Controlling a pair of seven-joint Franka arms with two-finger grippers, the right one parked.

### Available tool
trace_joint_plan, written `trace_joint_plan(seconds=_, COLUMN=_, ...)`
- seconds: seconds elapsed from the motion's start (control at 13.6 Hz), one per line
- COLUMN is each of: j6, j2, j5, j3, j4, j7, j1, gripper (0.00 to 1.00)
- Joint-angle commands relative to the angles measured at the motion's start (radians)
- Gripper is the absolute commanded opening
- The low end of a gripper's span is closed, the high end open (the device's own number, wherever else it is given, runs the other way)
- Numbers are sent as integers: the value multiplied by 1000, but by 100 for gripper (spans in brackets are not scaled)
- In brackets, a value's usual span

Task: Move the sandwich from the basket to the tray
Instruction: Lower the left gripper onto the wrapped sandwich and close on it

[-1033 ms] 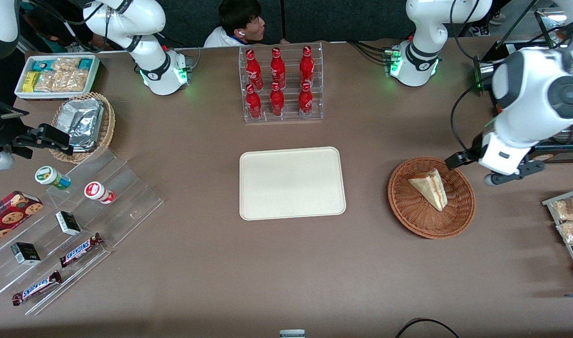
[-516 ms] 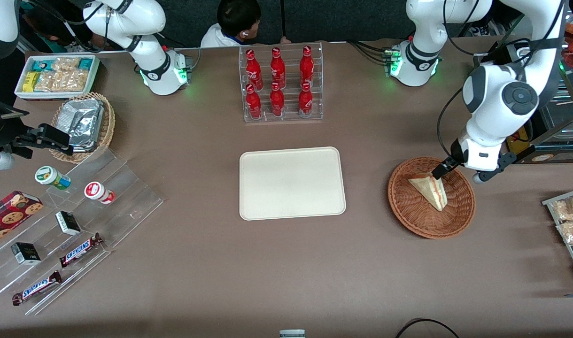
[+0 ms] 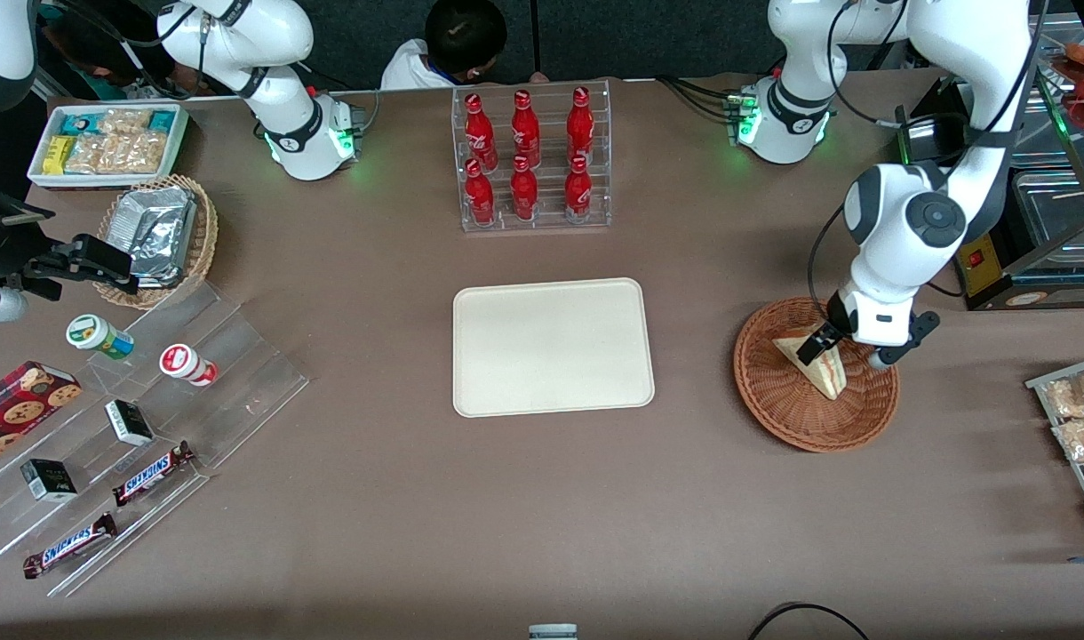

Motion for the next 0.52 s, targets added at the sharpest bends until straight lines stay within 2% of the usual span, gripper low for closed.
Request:
trace_joint_plan(seconds=0.0, j6=42, j2=26, j5=0, j3=-1, j4=3, j7=-26, j1=-12, gripper=100)
trace_joint_plan(seconds=0.07, j6=54, j2=43, j5=0, j3=0, j4=3, j7=-26, j1=-13, gripper=100)
trace_joint_plan(seconds=0.15, j6=61, j2=50, j5=0, j3=-1, j4=4, j7=-24, j1=-15, gripper=91)
trace_joint_plan(seconds=0.3, j6=58, j2=54, j5=0, j3=0, j4=4, j7=-23, j1=-15, gripper=37)
trace_joint_plan(seconds=0.44, j6=53, j2=52, j5=8, j3=0, j4=6, j7=-15, j1=-15, gripper=1)
